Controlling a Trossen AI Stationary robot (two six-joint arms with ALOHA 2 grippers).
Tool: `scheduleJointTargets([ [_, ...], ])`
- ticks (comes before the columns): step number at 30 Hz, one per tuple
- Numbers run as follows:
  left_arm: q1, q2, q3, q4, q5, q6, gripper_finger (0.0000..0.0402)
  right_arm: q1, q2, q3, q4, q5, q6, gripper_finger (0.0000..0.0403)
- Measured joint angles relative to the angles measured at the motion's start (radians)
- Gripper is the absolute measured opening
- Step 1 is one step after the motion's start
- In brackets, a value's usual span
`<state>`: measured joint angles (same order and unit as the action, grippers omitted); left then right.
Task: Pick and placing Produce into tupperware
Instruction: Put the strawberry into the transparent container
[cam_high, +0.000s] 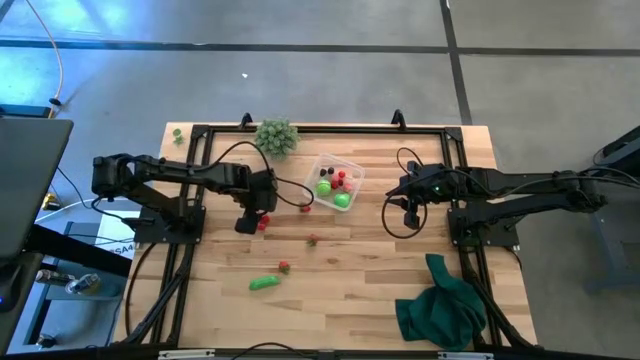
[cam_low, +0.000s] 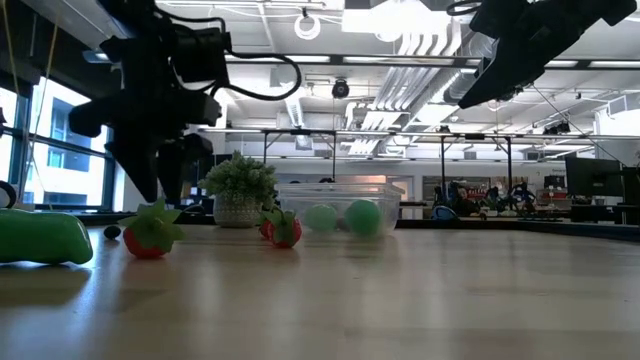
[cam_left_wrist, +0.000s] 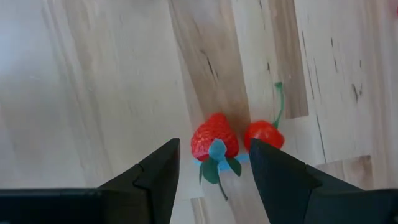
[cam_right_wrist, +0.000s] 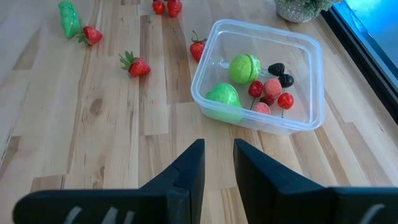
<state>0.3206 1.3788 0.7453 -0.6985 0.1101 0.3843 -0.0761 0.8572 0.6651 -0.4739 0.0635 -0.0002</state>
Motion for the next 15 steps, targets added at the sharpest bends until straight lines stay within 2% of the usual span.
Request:
scheduleJointTargets([
  [15,0.0,0.0,-0.003,0.02,0.01,-0.001,0.0182,0.0,0.0,0.0,0.0,0.004,0.0,0.0075],
])
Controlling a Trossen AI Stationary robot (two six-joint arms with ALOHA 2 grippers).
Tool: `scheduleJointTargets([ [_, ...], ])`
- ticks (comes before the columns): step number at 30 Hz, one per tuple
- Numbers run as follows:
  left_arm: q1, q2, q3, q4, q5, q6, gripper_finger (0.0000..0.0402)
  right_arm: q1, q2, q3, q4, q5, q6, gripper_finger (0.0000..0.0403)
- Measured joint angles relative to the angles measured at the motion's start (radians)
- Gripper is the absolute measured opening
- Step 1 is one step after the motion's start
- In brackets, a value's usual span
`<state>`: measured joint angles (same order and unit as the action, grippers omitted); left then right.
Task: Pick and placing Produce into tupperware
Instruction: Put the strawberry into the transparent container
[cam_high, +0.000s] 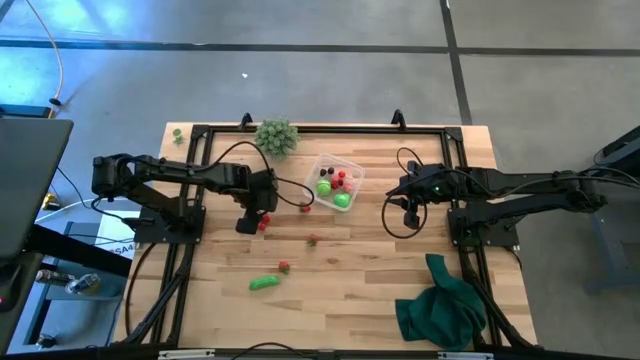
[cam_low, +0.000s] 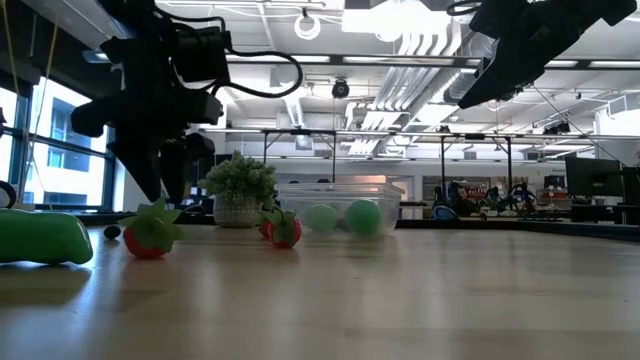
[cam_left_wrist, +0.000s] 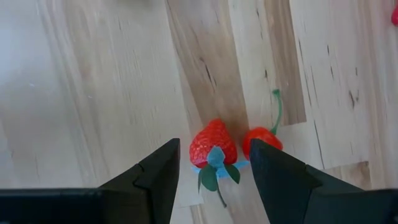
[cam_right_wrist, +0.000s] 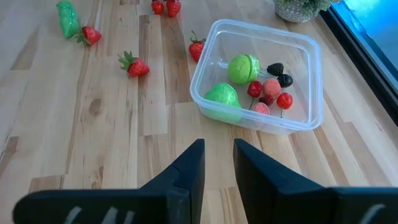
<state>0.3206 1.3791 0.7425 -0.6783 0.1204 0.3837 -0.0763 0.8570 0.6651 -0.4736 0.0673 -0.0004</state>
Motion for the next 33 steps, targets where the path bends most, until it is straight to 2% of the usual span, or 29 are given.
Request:
scheduleJointTargets([
  [7,0.0,0.058,0.0,0.003,0.018,0.004,0.0182,0.0,0.0,0.0,0.0,0.0,0.0,0.0075],
  [13,0.0,0.107,0.0,0.005,-0.024,0.004,0.0182,0.0,0.0,0.0,0.0,-0.001,0.0,0.0075],
  [21,0.0,0.152,0.0,0.05,-0.027,0.006,0.0182,0.0,0.0,0.0,0.0,-0.003,0.0,0.0075],
  [33,0.0,0.177,0.0,0.054,-0.032,0.098,0.0182,0.0,0.0,0.0,0.0,-0.005,0.0,0.0075],
])
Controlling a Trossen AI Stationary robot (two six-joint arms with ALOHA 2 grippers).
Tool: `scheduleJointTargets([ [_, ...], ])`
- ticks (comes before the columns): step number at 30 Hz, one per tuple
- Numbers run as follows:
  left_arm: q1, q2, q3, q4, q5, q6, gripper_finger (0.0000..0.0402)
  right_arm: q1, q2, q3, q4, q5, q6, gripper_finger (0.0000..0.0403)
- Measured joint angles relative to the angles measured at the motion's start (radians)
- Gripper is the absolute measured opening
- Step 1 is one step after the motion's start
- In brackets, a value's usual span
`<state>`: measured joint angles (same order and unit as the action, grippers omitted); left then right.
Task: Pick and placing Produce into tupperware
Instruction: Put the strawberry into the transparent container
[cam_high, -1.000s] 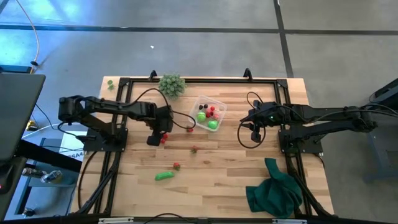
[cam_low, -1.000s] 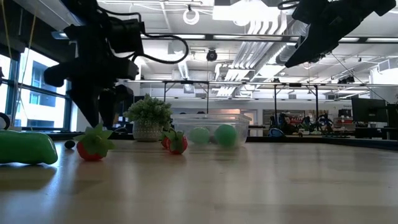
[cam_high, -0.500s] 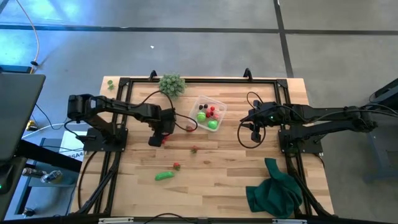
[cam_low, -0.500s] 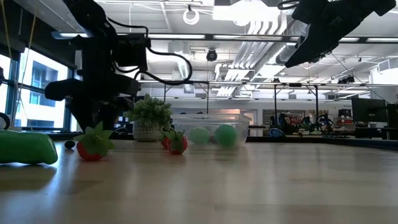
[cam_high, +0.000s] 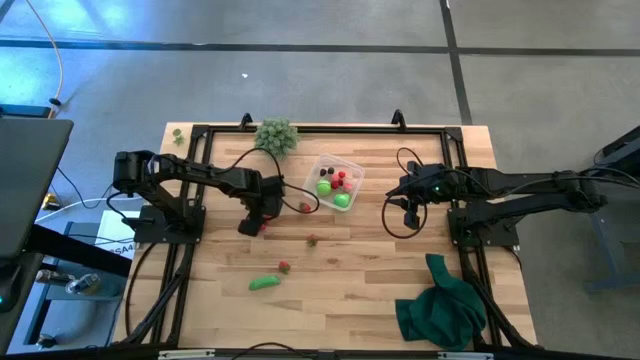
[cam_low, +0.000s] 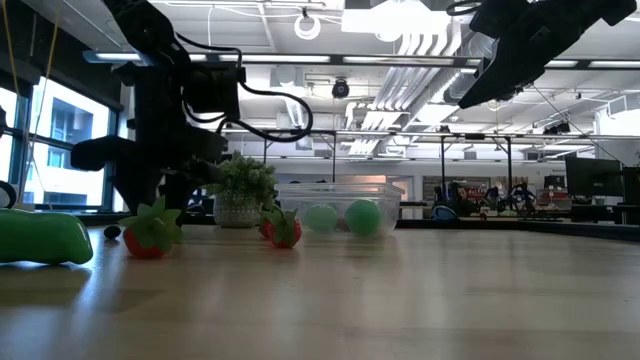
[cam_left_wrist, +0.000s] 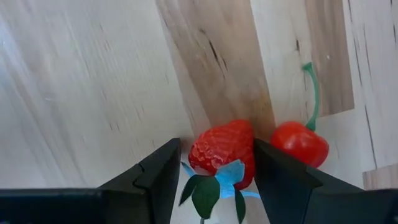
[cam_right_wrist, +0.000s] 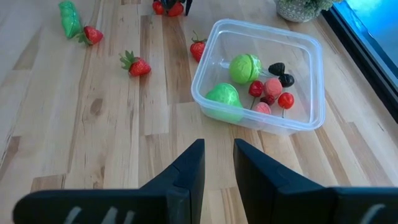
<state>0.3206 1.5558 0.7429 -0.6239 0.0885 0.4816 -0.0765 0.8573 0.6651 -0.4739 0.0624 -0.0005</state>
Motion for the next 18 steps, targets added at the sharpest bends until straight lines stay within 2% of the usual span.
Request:
scheduleJointTargets([
  [9,0.0,0.0,0.0,0.012,-0.016,0.206,0.0182,0.0,0.0,0.0,0.0,0.001,0.0,0.0075],
  [18,0.0,0.0,0.0,0.052,-0.023,0.343,0.0182,0.0,0.0,0.0,0.0,0.001,0.0,0.0075],
])
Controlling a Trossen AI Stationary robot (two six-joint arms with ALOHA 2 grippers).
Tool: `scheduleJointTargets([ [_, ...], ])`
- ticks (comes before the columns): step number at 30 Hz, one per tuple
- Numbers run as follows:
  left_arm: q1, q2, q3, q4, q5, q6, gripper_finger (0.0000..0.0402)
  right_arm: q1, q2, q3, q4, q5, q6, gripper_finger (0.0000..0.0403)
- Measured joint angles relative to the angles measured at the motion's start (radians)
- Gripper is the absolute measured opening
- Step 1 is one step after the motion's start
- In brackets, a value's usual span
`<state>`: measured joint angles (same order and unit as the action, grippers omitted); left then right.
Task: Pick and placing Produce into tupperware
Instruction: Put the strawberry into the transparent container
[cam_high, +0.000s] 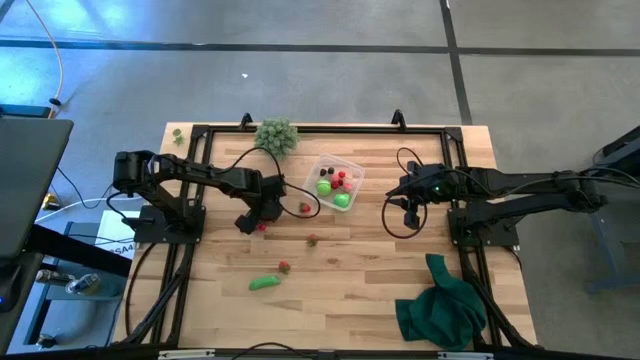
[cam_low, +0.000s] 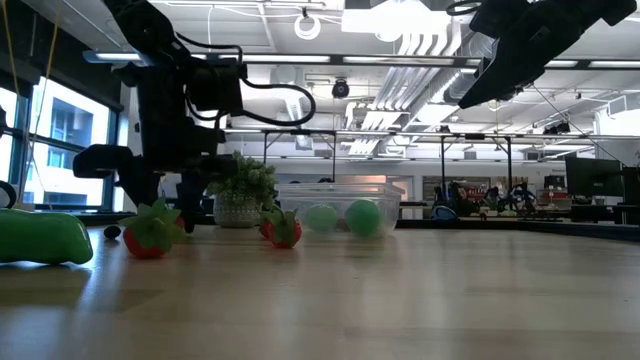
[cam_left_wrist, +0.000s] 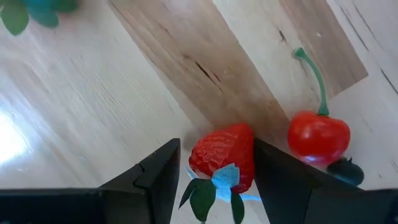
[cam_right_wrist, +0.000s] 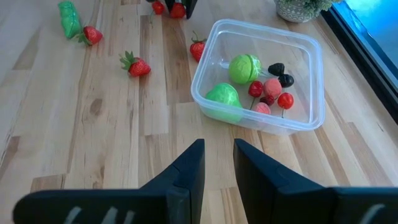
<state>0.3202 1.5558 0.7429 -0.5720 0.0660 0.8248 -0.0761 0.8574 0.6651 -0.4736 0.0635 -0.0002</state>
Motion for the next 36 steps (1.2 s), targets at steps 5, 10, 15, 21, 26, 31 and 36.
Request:
scheduleJointTargets([
  [5,0.0,0.0,0.0,0.0,0.0,0.027,0.0182,0.0,0.0,0.0,0.0,0.0,0.0,0.0075],
  [10,0.0,0.0,0.0,0.0,0.0,0.039,0.0182,0.0,0.0,0.0,0.0,0.001,0.0,0.0075],
  [15,0.0,0.0,0.0,0.0,0.0,0.039,0.0181,0.0,0.0,0.0,0.0,0.001,0.0,0.0075],
  [21,0.0,0.0,0.0,-0.001,0.001,0.035,0.0181,0.0,0.0,0.0,0.0,0.004,0.0,0.0075],
  [26,0.0,0.0,0.0,-0.002,0.001,0.029,0.0181,0.0,0.0,0.0,0.0,0.003,0.0,0.0075],
  [31,0.0,0.0,0.0,-0.003,0.0,0.0,0.0181,0.0,0.0,0.0,0.0,0.003,0.0,0.0075],
  [36,0.0,0.0,0.0,-0.003,0.0,-0.026,0.0181,0.0,0.0,0.0,0.0,0.003,0.0,0.0075],
])
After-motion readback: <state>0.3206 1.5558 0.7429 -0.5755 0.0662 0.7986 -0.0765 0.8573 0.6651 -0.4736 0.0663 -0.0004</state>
